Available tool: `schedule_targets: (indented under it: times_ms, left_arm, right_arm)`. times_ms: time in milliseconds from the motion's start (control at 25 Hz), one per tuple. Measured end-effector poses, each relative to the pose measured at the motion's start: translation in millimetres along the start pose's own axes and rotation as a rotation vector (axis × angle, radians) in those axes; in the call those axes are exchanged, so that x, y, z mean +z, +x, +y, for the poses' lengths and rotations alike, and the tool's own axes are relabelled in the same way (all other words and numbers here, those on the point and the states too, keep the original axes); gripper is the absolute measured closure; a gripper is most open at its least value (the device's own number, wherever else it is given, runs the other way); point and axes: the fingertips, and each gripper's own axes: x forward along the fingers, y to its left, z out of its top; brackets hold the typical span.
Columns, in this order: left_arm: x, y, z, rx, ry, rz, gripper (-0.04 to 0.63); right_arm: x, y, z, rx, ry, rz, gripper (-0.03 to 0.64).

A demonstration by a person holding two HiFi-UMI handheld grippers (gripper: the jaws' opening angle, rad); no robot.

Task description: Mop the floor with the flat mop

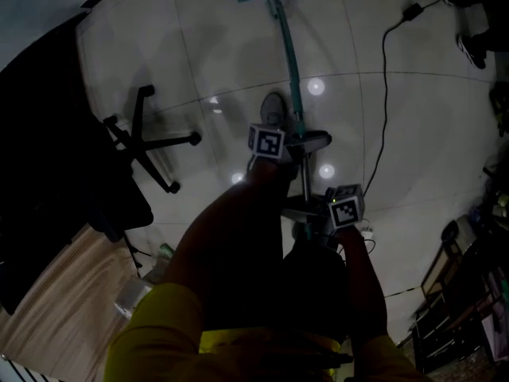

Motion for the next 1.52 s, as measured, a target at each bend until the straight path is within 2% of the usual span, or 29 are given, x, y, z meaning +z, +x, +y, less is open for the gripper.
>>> schedule_targets:
  times_ms: [80, 160, 280, 320, 400, 560, 640, 680, 760, 840, 960, 1080, 1200, 1280, 1320, 1400, 1520]
  left_arm:
    - [-62, -1, -2, 0.067, -0.018, 0.044, 0.420]
    - [-110, 3, -12, 0.113, -0.005, 0.090, 0.420]
    - [-137, 10, -18, 0.105, 0.015, 0.125, 0.419]
    - [-130, 11, -14, 0.101, 0.032, 0.136, 0.412]
    - [-93, 16, -2, 0.093, 0.085, 0.138, 0.406]
    - [24, 22, 41, 0.085, 0.170, 0.083, 0.407]
    - [66, 23, 55, 0.105, 0.178, 0.114, 0.421]
    - [74, 22, 62, 0.128, 0.163, 0.151, 0.423]
    - [76, 20, 64, 0.144, 0.144, 0.204, 0.422]
    - [70, 22, 54, 0.131, 0.161, 0.191, 0.419]
    - [18, 27, 33, 0.131, 0.132, 0.151, 0.413]
    - [-82, 34, 5, 0.169, 0.011, 0.192, 0.413]
    - [-180, 47, -24, 0.142, -0.027, 0.246, 0.413]
    - [-217, 49, -28, 0.141, -0.045, 0.249, 0.413]
    - [-219, 49, -23, 0.152, -0.037, 0.254, 0.413]
    - [-193, 53, -3, 0.187, 0.003, 0.279, 0.410]
    - [-93, 72, 28, 0.144, 0.116, 0.250, 0.408]
  right_arm:
    - [-56, -10, 11, -0.010, 0.018, 0.003, 0.518]
    - [-100, -20, 23, -0.019, 0.030, 0.007, 0.518]
    - [-119, -25, 28, -0.030, 0.029, -0.001, 0.517]
    - [-110, -25, 26, -0.028, 0.009, -0.007, 0.517]
    - [-71, -24, 16, -0.029, -0.047, -0.016, 0.515]
    - [41, -20, -25, -0.027, -0.099, -0.067, 0.534]
    - [84, -13, -42, 0.021, -0.073, -0.126, 0.558]
    - [95, -9, -48, 0.029, -0.061, -0.139, 0.560]
    - [98, -3, -53, -0.013, -0.058, -0.118, 0.551]
    - [88, -6, -45, -0.011, -0.038, -0.117, 0.549]
    - [35, -17, -15, 0.022, 0.003, -0.111, 0.540]
    - [-55, -39, 11, -0.003, 0.022, -0.098, 0.540]
    - [-158, -62, 30, -0.010, 0.092, -0.098, 0.540]
    - [-176, -64, 55, -0.016, 0.096, -0.083, 0.528]
    - [-172, -64, 58, -0.019, 0.074, -0.070, 0.526]
    - [-140, -65, 43, -0.021, 0.011, -0.056, 0.528]
    - [-47, -70, -4, -0.025, -0.062, -0.107, 0.540]
